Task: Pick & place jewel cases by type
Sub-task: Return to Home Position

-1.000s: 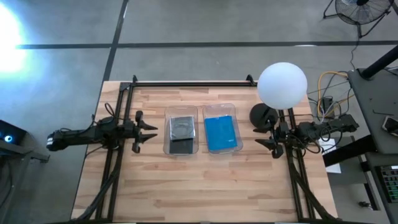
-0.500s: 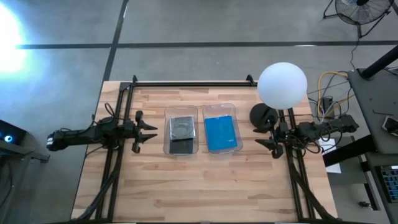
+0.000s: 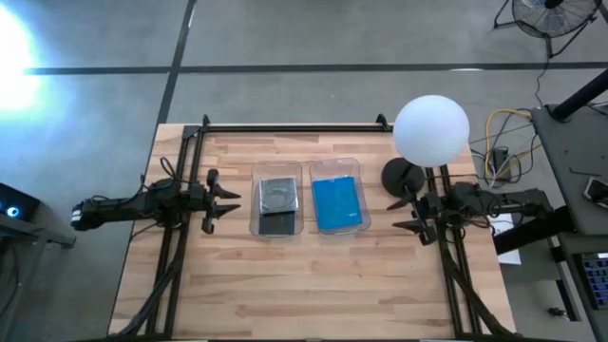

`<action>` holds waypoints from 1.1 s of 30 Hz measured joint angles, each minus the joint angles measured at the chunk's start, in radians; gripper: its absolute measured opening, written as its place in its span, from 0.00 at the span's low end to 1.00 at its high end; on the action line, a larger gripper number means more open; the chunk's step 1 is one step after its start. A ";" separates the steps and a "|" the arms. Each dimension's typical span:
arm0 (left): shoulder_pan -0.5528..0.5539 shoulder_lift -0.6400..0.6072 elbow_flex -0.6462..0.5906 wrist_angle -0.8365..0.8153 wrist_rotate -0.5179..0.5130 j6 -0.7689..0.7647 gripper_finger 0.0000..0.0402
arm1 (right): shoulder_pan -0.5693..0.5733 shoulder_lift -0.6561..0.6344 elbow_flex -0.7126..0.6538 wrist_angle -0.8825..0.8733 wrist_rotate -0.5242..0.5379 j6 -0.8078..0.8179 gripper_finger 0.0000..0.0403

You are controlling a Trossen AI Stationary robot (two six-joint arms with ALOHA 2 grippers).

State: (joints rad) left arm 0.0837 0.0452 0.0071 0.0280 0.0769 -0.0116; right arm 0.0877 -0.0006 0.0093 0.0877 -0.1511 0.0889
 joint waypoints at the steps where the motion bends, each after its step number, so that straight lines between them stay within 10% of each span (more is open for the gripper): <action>1: 0.000 0.000 0.000 0.000 0.000 0.000 0.27 | -0.004 0.000 0.000 -0.014 0.000 0.006 0.54; 33: 0.000 0.000 0.000 0.000 0.000 0.000 0.27 | -0.012 0.022 0.000 -0.040 0.004 0.076 0.54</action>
State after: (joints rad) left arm 0.0834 0.0456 0.0071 0.0284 0.0769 -0.0116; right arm 0.0757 0.0212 0.0093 0.0479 -0.1474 0.1650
